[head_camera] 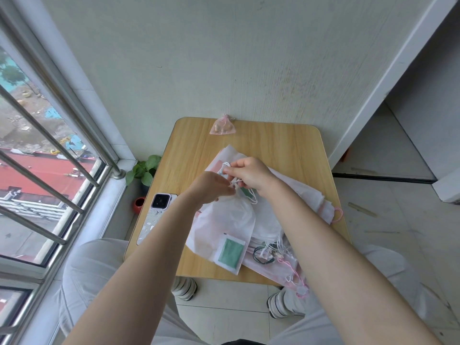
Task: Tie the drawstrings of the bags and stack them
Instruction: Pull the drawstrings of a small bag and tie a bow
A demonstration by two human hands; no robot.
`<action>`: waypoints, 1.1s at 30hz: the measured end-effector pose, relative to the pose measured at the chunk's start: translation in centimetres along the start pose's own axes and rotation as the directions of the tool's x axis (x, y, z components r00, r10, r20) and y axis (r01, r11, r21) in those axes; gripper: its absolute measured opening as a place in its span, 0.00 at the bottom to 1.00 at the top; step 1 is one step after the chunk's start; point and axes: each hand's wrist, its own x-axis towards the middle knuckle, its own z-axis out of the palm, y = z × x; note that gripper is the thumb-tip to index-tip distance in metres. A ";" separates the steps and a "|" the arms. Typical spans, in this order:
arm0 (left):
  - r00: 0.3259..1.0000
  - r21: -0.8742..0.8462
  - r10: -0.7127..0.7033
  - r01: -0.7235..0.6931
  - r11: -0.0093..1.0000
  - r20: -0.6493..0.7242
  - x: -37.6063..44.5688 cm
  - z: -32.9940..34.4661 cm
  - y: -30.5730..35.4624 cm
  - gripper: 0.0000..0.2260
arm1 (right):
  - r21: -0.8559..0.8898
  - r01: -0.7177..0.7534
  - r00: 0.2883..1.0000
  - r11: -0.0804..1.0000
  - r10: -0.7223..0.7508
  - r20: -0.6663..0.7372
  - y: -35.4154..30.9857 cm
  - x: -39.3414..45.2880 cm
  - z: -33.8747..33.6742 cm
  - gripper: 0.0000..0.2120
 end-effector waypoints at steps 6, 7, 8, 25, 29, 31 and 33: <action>0.998 -0.267 -0.043 0.028 0.963 -0.049 0.6 -0.3 -0.3 0.07 | 0.017 0.055 0.995 0.998 -0.053 -0.088 0.1 0.7 -0.3 0.07; 0.998 -0.283 -0.044 0.032 0.958 -0.039 0.7 -0.3 -0.5 0.07 | -0.026 0.040 0.993 0.999 -0.042 -0.113 0.3 0.8 -0.5 0.10; 0.997 -0.289 -0.058 0.044 0.956 -0.041 0.7 -0.3 -0.8 0.07 | -0.099 0.017 0.992 0.995 -0.029 -0.123 0.5 0.9 -0.7 0.11; 0.995 -0.478 -0.080 0.044 0.877 -0.055 1.1 1.0 -1.3 0.07 | -0.737 -0.053 0.983 0.674 0.166 0.081 1.5 0.6 0.8 0.11; 0.994 -0.688 -0.108 0.084 0.721 0.008 1.1 0.9 -1.8 0.05 | -0.621 -0.058 0.983 0.781 0.155 0.103 1.5 0.6 0.3 0.11; 0.990 -0.681 -0.141 0.108 0.724 0.007 1.2 0.8 -2.3 0.06 | -0.522 -0.079 0.978 0.849 0.166 0.123 1.5 0.6 -0.2 0.10; 0.986 -0.645 -0.165 0.130 0.753 0.007 1.2 0.7 -2.6 0.06 | -0.400 -0.100 0.983 0.911 0.154 0.105 1.1 0.5 -0.8 0.08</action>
